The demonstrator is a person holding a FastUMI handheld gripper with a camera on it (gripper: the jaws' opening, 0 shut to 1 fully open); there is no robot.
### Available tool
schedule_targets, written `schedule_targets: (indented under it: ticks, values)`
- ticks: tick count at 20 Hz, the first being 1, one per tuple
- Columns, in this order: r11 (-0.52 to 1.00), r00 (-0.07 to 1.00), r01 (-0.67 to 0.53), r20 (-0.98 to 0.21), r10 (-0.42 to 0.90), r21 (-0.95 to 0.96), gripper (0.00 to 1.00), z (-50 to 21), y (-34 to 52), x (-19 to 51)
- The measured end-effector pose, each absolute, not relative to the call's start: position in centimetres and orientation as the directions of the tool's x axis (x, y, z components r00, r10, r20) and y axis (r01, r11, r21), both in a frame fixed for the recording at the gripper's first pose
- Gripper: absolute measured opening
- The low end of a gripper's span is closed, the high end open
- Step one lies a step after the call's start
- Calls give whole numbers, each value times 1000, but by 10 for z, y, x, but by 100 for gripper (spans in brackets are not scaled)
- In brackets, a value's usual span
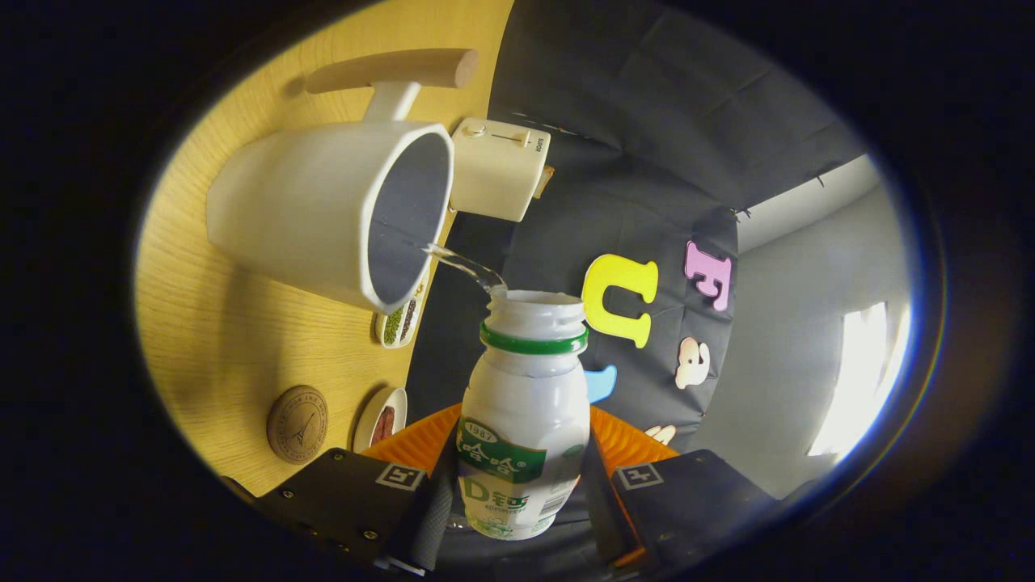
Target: Take the bottle from table, then pour the juice into the cup, finally place the bottle on the coaster
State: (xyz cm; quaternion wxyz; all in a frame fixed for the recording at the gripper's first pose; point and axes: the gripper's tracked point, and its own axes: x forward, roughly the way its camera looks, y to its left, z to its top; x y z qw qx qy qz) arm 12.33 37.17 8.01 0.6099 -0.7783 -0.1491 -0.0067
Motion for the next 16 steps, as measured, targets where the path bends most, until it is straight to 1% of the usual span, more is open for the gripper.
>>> schedule_targets:
  ticks: [16]
  values:
    - [-247, 950, 259, 200, 240, -934, 71, 82, 375, 119]
